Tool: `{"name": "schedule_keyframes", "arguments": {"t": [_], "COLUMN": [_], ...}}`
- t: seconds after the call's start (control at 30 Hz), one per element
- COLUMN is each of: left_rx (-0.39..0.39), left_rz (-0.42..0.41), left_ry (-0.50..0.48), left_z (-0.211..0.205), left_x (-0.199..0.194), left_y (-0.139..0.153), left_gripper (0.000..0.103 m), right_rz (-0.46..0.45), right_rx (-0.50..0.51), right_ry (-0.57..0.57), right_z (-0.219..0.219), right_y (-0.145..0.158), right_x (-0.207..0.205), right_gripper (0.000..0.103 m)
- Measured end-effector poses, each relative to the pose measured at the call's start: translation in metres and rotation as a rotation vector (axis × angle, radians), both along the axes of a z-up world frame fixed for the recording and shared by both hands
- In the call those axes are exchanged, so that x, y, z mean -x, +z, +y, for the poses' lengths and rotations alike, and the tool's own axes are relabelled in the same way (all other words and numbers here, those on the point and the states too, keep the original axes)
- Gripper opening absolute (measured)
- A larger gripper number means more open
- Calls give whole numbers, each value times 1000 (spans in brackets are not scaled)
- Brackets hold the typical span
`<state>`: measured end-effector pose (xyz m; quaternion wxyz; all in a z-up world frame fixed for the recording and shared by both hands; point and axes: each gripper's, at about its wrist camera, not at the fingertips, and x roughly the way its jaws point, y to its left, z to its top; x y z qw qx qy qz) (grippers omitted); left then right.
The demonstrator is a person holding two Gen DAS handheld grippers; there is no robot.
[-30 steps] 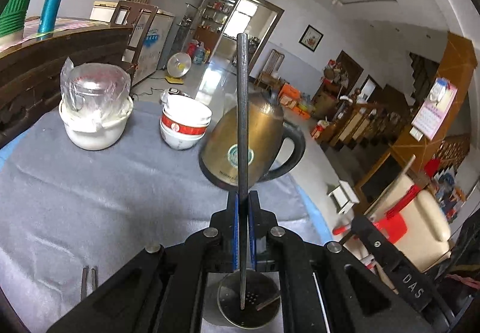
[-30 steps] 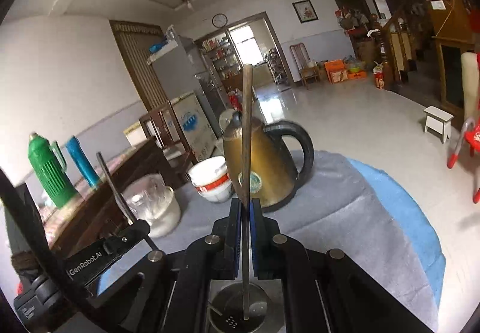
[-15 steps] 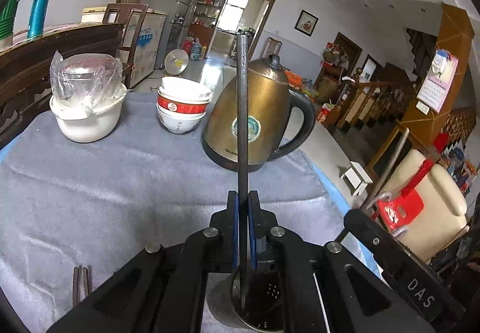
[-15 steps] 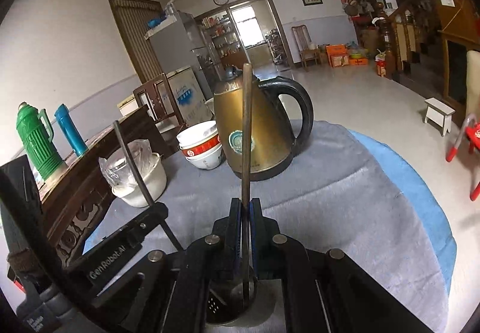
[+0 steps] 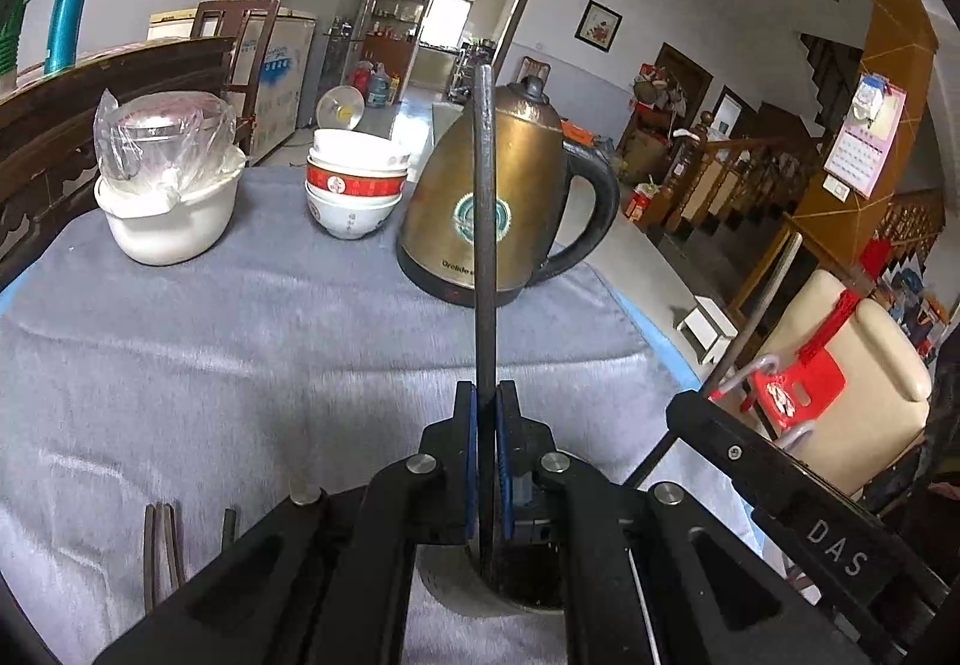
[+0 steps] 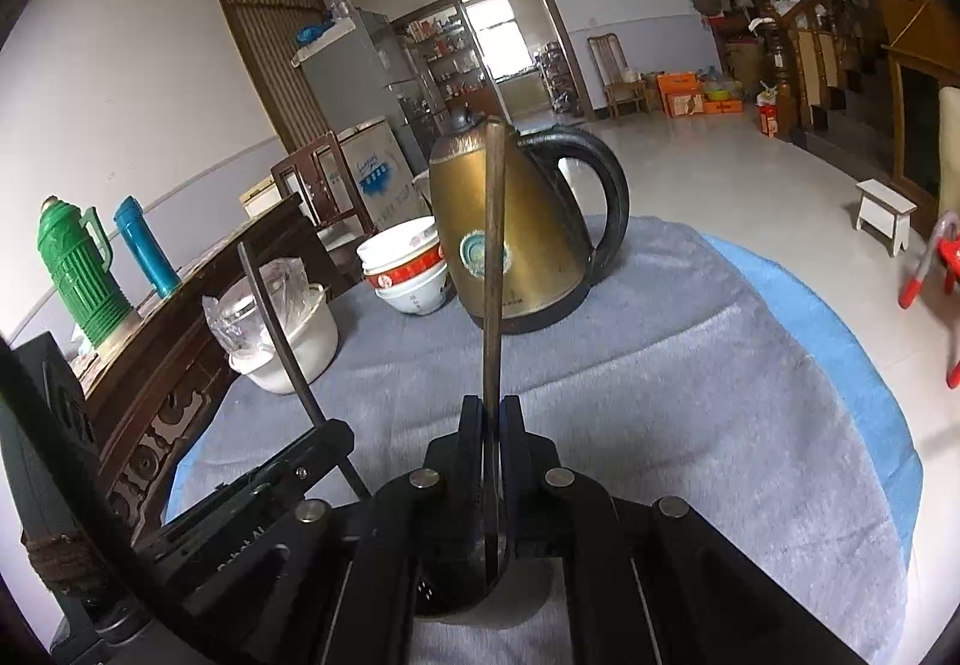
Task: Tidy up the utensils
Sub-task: 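Lift both held chopsticks and lower them upright into the grey holder cup, then open both tools to release the chopsticks into the holder cup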
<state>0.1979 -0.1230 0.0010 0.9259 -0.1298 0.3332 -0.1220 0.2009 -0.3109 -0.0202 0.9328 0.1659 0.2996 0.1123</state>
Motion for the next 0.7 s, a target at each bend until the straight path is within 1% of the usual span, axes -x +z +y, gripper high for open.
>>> {"name": "schedule_keyframes", "arguments": {"t": [0.07,0.23,0.33,0.37,0.43,0.53,0.6,0.63,0.67,0.7], "left_rx": [-2,0,31,37,52,51,48,45,42,36], "left_rz": [7,23,35,34,29,10,-1,-7,-9,-14], "left_ry": [-4,-7,-8,-4,3,6,23,38,55,73], "left_z": [1,4,12,15,22,39,54,67,79,90], "left_x": [2,7,12,14,20,34,44,51,56,62], "left_y": [0,3,8,10,16,29,36,38,39,39], "left_gripper": [6,8,25,37,45,53,64,67,72,76], "right_rz": [12,56,74,74,73,63,53,49,45,37], "right_rx": [-1,-25,-23,-21,-14,-8,-9,-11,-15,-22], "right_ry": [-2,-5,-16,-20,-31,-47,-61,-69,-74,-80], "right_z": [-1,-5,-7,-7,-8,-11,-15,-16,-17,-18], "right_y": [-2,-5,-2,0,5,15,20,23,24,24], "right_x": [1,1,4,6,11,21,32,39,43,51], "right_gripper": [8,9,9,9,9,11,15,24,30,51]}}
